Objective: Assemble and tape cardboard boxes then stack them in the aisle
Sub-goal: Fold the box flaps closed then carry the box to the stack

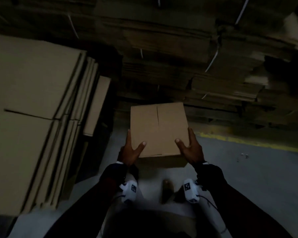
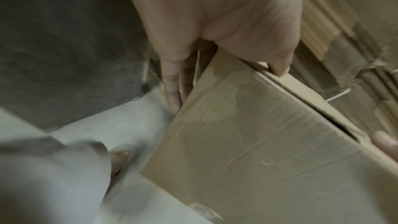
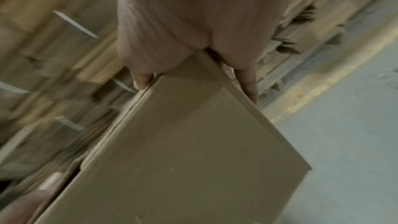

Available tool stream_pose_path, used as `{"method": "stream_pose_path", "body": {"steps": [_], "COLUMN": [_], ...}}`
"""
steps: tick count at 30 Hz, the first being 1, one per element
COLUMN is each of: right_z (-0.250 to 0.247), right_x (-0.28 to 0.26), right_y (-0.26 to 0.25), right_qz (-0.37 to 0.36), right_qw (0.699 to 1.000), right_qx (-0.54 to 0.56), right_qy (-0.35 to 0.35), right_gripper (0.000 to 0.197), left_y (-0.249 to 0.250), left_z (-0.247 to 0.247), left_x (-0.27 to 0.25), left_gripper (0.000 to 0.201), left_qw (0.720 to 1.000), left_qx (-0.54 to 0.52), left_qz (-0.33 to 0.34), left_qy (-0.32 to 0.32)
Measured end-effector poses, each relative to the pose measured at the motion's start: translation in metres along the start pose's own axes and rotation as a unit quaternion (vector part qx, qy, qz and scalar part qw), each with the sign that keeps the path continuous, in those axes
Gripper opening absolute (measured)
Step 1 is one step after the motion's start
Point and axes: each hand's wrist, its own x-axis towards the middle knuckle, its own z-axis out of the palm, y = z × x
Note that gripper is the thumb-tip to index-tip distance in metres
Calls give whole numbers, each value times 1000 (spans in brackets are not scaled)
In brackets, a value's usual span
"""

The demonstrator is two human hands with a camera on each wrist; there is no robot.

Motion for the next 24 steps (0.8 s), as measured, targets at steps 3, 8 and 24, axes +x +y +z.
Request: {"method": "stream_pose_path", "body": {"steps": [3,8,24], "right_z": [-13,-19,42], "right_x": [-33,-83,-281], "right_y": [-7,11,70], "right_qz": [-27,-100,-239], "right_qw": [999,991,893], "right_qx": [0,10,-97], "right_qy": [-22,-84,-369], "right_gripper": [84,82,102], "left_y": [3,-24,-169], "left_z": [0,21,96], "left_x": [-56,-142,-464], "left_gripper": [99,100,105], "left_qw": [999,994,910], "left_qx": [-10,-2,-134], "left_qz": [-7,-40,-229], "left_qy": [36,106,318]}}
